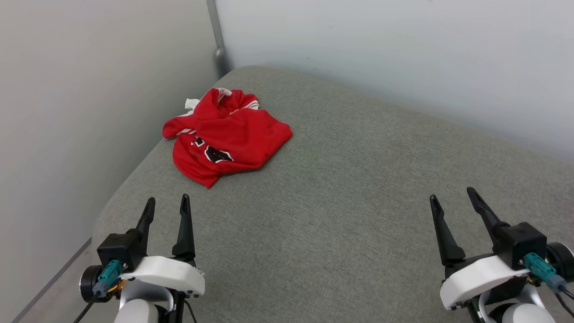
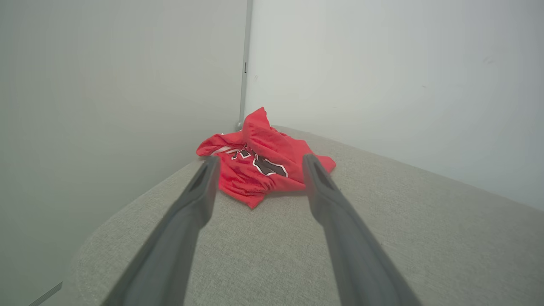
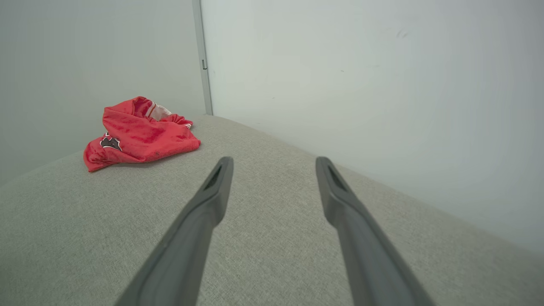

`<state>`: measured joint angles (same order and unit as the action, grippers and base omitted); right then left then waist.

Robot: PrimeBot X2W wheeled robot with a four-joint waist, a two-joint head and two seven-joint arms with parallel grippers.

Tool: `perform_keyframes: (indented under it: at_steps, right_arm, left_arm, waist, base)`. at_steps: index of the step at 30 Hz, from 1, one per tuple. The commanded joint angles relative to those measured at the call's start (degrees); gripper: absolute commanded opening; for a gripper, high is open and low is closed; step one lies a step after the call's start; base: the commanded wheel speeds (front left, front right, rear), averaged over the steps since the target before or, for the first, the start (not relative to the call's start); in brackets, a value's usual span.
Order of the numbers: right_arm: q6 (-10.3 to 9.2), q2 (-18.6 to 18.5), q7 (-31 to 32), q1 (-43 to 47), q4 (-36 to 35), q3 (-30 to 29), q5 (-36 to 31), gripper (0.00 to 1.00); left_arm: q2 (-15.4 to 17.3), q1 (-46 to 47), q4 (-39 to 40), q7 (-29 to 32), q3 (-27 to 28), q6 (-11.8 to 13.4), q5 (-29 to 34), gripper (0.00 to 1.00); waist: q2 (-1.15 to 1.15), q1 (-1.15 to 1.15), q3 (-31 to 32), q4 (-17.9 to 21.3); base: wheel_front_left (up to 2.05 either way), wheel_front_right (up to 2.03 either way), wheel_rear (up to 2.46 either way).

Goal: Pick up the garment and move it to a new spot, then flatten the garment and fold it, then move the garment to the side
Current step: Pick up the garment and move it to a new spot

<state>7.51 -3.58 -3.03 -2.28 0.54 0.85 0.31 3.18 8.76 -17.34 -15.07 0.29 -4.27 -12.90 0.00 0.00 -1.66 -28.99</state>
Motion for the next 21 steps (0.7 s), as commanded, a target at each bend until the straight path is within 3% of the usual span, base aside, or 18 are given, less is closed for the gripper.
perform_keyframes:
  at_steps: [1,9,14,21]
  right_arm:
    - [-0.04,-0.1,-0.4,-0.6,0.2,0.0,-0.4,1.0]
    - [-0.03,0.0,-0.3,-0.7,0.4,-0.5,0.0,1.0]
    - [-0.04,-0.3,0.5,-1.7,-0.7,-0.3,-0.2,1.0]
    - [-0.04,-2.4,2.4,-4.8,-2.6,0.4,-0.2,1.0]
  left_arm:
    - [-0.1,0.7,0.2,-0.2,0.1,0.2,0.2,1.0]
    - [-0.1,1.6,-0.6,-0.1,0.1,1.2,1.7,1.0]
    - [0.9,6.3,-2.1,0.2,0.4,1.2,1.3,1.0]
    - [6.0,19.7,-3.9,6.0,3.6,0.2,-1.8,1.0]
  waist:
    - [0.0,0.0,0.0,-0.3]
    - [0.0,0.0,-0.1,-0.3]
    - [0.0,0.0,-2.7,1.8]
    - [0.0,0.0,-9.6,7.2]
  base:
    - [0.0,0.0,0.0]
    - [0.0,0.0,0.0]
    - [0.0,0.0,0.0]
    - [0.0,0.0,0.0]
